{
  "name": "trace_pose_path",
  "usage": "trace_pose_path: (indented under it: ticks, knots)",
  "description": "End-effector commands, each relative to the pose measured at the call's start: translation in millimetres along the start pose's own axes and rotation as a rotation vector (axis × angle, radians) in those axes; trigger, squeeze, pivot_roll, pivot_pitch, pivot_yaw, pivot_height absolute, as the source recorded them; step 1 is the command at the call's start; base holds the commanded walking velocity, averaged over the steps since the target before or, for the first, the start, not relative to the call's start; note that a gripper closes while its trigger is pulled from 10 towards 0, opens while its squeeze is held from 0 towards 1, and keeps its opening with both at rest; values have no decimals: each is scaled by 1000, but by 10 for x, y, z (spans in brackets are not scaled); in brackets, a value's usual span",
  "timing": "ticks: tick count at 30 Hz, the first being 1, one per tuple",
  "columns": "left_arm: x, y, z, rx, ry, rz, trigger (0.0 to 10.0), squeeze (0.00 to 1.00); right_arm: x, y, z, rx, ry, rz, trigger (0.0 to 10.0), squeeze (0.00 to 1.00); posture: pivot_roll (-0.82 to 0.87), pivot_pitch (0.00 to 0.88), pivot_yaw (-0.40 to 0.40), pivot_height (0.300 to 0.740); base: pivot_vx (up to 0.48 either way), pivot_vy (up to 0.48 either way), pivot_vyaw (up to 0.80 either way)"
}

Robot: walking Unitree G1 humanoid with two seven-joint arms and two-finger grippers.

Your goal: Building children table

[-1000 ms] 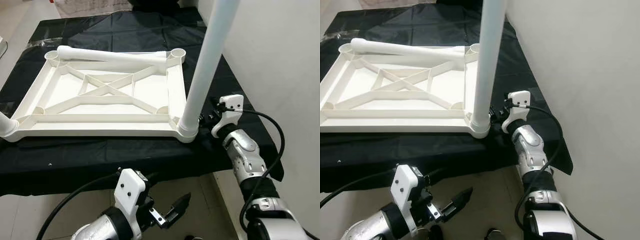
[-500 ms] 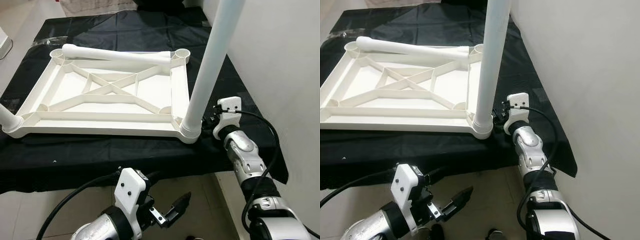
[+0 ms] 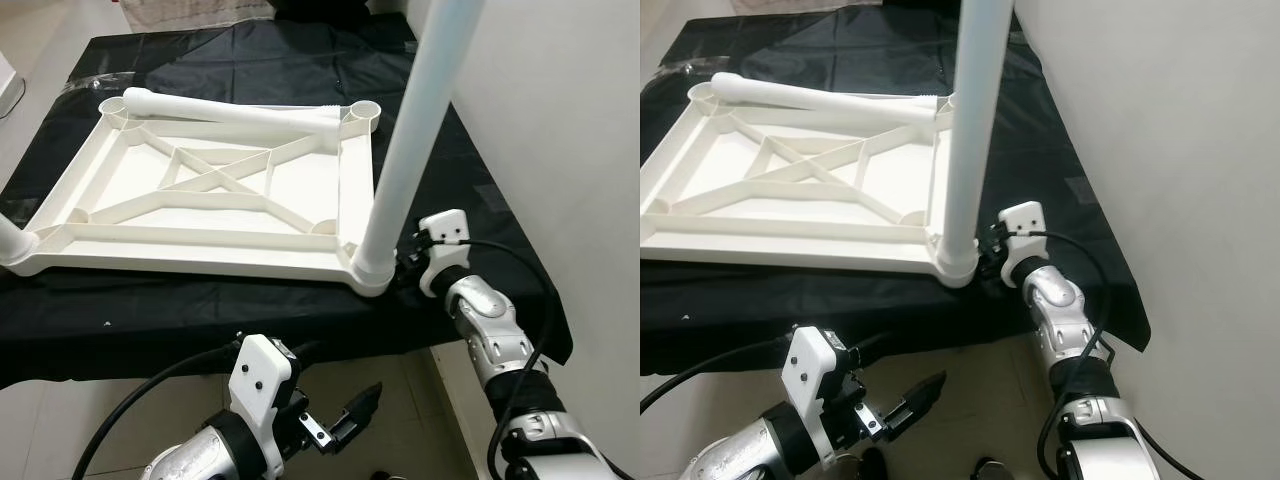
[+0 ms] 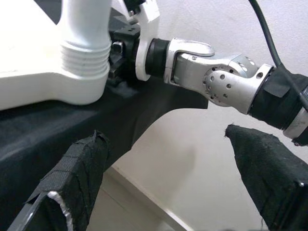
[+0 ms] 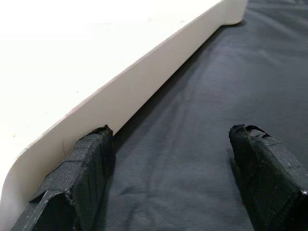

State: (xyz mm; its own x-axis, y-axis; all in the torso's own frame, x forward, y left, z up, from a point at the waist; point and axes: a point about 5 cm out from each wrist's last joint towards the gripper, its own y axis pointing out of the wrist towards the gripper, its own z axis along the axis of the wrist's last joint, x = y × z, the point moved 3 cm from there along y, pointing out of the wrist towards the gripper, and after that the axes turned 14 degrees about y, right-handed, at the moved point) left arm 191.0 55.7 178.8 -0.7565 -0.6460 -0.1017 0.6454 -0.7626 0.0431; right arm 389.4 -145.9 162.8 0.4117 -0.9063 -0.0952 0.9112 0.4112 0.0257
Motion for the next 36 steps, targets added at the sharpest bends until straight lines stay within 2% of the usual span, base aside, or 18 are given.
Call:
trace_pose_path:
  ticks: [1, 7, 12, 17, 30, 36]
  knots:
    - [2, -17, -72, -34, -10, 6, 10000, 0, -188, -4, -240, -94, 18, 86, 10000, 0, 141, 287, -4, 740, 0, 0, 0]
    - [-2, -21, -69, -33, -9, 13, 10000, 0, -236, -13, -263, -125, 2, 126, 10000, 0, 140, 288, -4, 740, 0, 0, 0]
    - [-3, -19, -70, -33, -8, 13, 10000, 0, -306, -34, -289, -151, 24, 179, 10000, 0, 137, 284, -5, 740, 0, 0, 0]
    - [1, -21, -75, -34, -8, 12, 10000, 0, -528, -109, -330, -188, 56, 326, 10000, 0, 137, 278, -4, 740, 0, 0, 0]
    - [19, -8, -81, -32, -13, 9, 10000, 0, -613, -132, -343, -212, 71, 375, 10000, 0, 134, 267, -9, 740, 0, 0, 0]
    - [13, -8, -113, -37, -12, 9, 10000, 0, -666, -189, -352, -243, 104, 439, 10000, 0, 132, 253, -12, 740, 0, 0, 0]
